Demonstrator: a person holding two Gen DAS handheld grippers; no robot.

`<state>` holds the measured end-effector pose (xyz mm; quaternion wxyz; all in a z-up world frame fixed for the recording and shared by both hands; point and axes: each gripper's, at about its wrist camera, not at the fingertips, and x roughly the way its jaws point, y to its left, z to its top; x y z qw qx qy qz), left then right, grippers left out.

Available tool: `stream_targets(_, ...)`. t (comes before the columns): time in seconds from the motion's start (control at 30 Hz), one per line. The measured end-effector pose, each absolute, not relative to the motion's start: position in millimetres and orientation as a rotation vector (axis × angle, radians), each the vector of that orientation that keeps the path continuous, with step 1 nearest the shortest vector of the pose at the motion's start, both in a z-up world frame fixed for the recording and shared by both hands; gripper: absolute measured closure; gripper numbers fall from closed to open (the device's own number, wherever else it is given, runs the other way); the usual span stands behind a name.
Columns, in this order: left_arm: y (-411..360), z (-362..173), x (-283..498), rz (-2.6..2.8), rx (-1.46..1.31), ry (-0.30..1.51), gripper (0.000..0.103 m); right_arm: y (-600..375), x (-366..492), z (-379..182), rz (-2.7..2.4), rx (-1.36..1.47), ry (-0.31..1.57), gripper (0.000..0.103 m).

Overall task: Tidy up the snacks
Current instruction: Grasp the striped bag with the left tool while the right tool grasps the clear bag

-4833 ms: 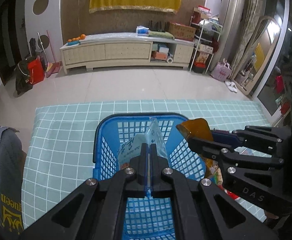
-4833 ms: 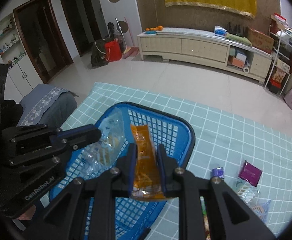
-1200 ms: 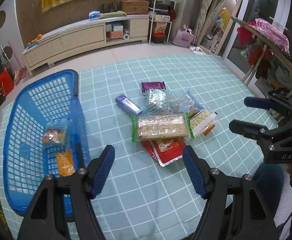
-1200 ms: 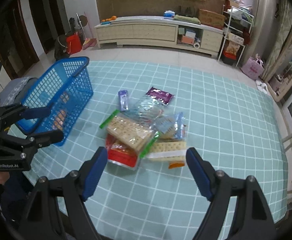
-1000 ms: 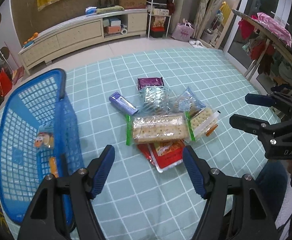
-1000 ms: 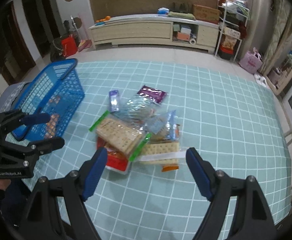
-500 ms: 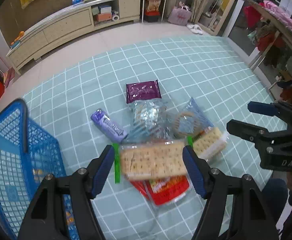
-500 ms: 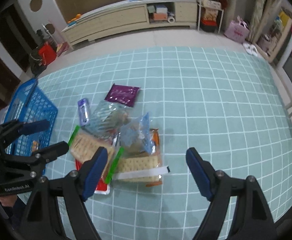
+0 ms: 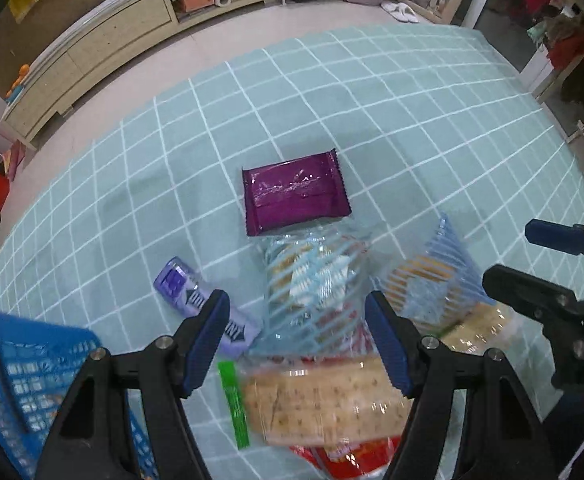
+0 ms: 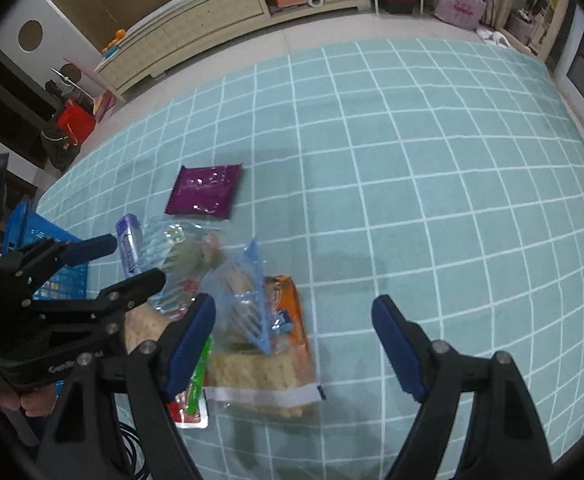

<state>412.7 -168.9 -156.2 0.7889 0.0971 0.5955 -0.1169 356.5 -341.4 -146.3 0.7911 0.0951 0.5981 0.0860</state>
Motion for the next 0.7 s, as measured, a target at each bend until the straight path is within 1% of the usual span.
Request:
stream_targets(0.3,-173,-178,424,-0.274,0.209,1.309,0.036,-346,361,-160,0.203,0.233,1.305,0.019)
stream_targets(0.33,-173,-181,425,-0.279,0.205,1.316,0.038,-346,361,-159,0.209,0.233,1.304,0.019)
stream_targets(0.37,-172,-182,425,-0.284,0.197,1.318,0.046,-346,361,-159,0.212,0.232,1.304,0.019)
stream_targets(0.4,-174,-184,427,-0.292,0.184,1.321,0.050,-345,360,-159,0.216,0.228,1.304,0.019)
stream_targets(0.6,-164,-187,420,-0.284,0.177,1.292,0.054,-338,356,-156,0.237,0.199,1.294,0.019)
stream_targets(0.7,-154,-170,416,-0.275,0.140,1.234,0.055,-336,354,-152,0.245,0.190,1.288,0.019)
